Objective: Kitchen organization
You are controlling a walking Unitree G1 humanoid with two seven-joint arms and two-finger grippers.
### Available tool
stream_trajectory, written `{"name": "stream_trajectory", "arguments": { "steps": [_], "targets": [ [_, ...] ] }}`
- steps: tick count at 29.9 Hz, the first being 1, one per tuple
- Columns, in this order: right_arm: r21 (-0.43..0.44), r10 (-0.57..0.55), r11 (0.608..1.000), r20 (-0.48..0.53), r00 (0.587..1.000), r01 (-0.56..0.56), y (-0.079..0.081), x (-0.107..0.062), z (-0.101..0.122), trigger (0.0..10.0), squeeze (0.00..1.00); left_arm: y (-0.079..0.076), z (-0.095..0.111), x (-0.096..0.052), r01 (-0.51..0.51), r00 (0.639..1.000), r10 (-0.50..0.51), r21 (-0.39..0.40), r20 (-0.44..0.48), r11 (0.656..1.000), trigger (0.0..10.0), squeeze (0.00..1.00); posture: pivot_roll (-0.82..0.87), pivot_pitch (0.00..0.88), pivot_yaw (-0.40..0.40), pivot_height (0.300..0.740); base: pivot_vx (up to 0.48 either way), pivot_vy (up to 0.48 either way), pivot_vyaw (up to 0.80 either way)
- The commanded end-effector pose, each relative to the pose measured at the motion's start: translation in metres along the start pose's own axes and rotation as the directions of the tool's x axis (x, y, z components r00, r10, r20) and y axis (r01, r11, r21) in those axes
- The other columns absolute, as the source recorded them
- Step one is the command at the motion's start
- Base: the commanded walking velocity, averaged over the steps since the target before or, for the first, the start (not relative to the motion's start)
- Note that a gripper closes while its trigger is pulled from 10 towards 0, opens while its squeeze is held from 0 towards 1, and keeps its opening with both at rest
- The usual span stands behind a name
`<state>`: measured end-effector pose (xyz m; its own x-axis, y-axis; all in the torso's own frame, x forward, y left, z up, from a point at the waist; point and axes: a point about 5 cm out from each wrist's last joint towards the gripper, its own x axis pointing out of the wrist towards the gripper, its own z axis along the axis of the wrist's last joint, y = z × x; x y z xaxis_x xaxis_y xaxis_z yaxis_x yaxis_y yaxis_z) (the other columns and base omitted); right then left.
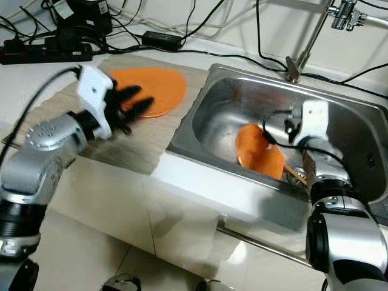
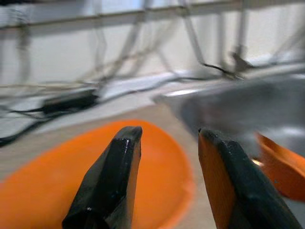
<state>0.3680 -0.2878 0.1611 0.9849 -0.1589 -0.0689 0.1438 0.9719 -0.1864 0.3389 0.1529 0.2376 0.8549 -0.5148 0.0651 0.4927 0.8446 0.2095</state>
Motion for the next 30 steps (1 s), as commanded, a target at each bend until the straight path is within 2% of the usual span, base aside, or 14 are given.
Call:
{"name": "stream_trajectory", "arguments": {
  "steps": [1, 4, 5, 6, 10, 13, 20, 23, 24, 25, 26, 27, 29, 30],
  "targets": [
    [0.049, -0.011, 0.999, 0.182, 0.983, 0.002, -0.002, -0.002, 0.025, 10.0, 0.00, 0.029, -0.005, -0.001, -0.202, 0.979, 0.201, -0.023, -0.044, 0.979, 10.0, 0.00, 0.05, 0.000, -0.078, 0.740, 0.000, 0.000, 0.00],
    [0.104, -0.005, 0.994, 0.286, 0.958, -0.026, 0.003, -0.004, 0.039, 10.0, 0.00, 0.057, -0.012, -0.005, -0.348, 0.934, 0.343, -0.039, -0.102, 0.936, 10.0, 0.00, 0.05, 0.000, -0.081, 0.740, 0.000, 0.000, 0.00],
    [0.123, 0.004, 0.992, 0.293, 0.956, -0.042, 0.007, -0.004, 0.041, 10.0, 0.00, 0.063, -0.015, -0.006, -0.360, 0.929, 0.349, -0.080, -0.127, 0.929, 10.0, 0.92, 0.05, 0.000, -0.082, 0.740, 0.000, 0.000, 0.00],
    [0.151, 0.014, 0.987, 0.299, 0.954, -0.062, 0.013, -0.005, 0.042, 10.0, 0.00, 0.070, -0.019, -0.007, -0.371, 0.924, 0.348, -0.145, -0.159, 0.917, 10.0, 1.00, 0.05, 0.000, -0.081, 0.740, 0.000, 0.000, 0.00],
    [0.157, 0.123, 0.972, 0.306, 0.944, -0.177, 0.039, -0.008, 0.044, 10.0, 0.00, 0.078, -0.025, -0.005, -0.383, 0.920, 0.337, -0.276, -0.201, 0.881, 10.0, 1.00, 0.05, 0.000, -0.076, 0.740, 0.000, 0.000, 0.00],
    [0.036, 0.299, 0.943, 0.339, 0.892, -0.330, 0.077, -0.020, 0.047, 10.0, 0.00, 0.086, -0.027, -0.002, -0.403, 0.914, 0.341, -0.387, -0.220, 0.830, 10.0, 1.00, 0.03, 0.000, -0.056, 0.740, 0.000, 0.000, 0.00],
    [0.058, 0.368, 0.909, 0.355, 0.859, -0.413, 0.097, -0.032, 0.050, 10.0, 0.00, 0.085, -0.024, 0.009, -0.344, 0.938, 0.263, -0.519, -0.225, 0.782, 10.0, 1.00, 0.02, 0.000, -0.059, 0.740, 0.000, 0.000, 0.00],
    [0.075, 0.378, 0.901, 0.351, 0.857, -0.428, 0.102, -0.035, 0.049, 10.0, 0.00, 0.082, -0.024, 0.014, -0.312, 0.948, 0.216, -0.540, -0.235, 0.782, 10.0, 1.00, 0.02, 0.000, -0.056, 0.740, 0.000, 0.000, 0.00],
    [0.076, 0.382, 0.899, 0.350, 0.855, -0.432, 0.104, -0.037, 0.049, 10.0, 0.00, 0.080, -0.024, 0.016, -0.301, 0.950, 0.196, -0.544, -0.243, 0.783, 10.0, 0.84, 0.02, 0.000, -0.056, 0.740, 0.000, 0.000, 0.00],
    [0.079, 0.390, 0.894, 0.351, 0.852, -0.442, 0.107, -0.039, 0.049, 10.0, 0.00, 0.078, -0.024, 0.019, -0.281, 0.954, 0.179, -0.508, -0.241, 0.814, 10.0, 0.23, 0.01, 0.000, -0.055, 0.740, 0.000, 0.000, 0.00],
    [0.080, 0.393, 0.892, 0.351, 0.850, -0.446, 0.108, -0.040, 0.050, 10.0, 0.00, 0.076, -0.022, 0.022, -0.260, 0.959, 0.167, -0.480, -0.227, 0.838, 10.0, 0.00, 0.01, 0.000, -0.055, 0.740, 0.000, 0.000, 0.00],
    [0.080, 0.393, 0.892, 0.351, 0.850, -0.446, 0.108, -0.040, 0.050, 10.0, 0.00, 0.076, -0.022, 0.022, -0.260, 0.959, 0.167, -0.480, -0.227, 0.838, 10.0, 0.00, 0.01, 0.000, -0.055, 0.740, 0.000, 0.000, 0.00],
    [0.085, 0.398, 0.888, 0.346, 0.850, -0.451, 0.111, -0.043, 0.050, 10.0, 0.00, 0.073, -0.014, 0.029, -0.201, 0.975, 0.143, -0.392, -0.170, 0.898, 10.0, 0.00, 0.01, 0.000, -0.056, 0.740, 0.000, 0.000, 0.00],
    [0.085, 0.398, 0.888, 0.346, 0.850, -0.451, 0.111, -0.043, 0.050, 10.0, 0.00, 0.073, -0.014, 0.029, -0.201, 0.975, 0.143, -0.392, -0.170, 0.898, 10.0, 0.00, 0.01, 0.000, -0.056, 0.740, 0.000, 0.000, 0.00]
  ]
}}
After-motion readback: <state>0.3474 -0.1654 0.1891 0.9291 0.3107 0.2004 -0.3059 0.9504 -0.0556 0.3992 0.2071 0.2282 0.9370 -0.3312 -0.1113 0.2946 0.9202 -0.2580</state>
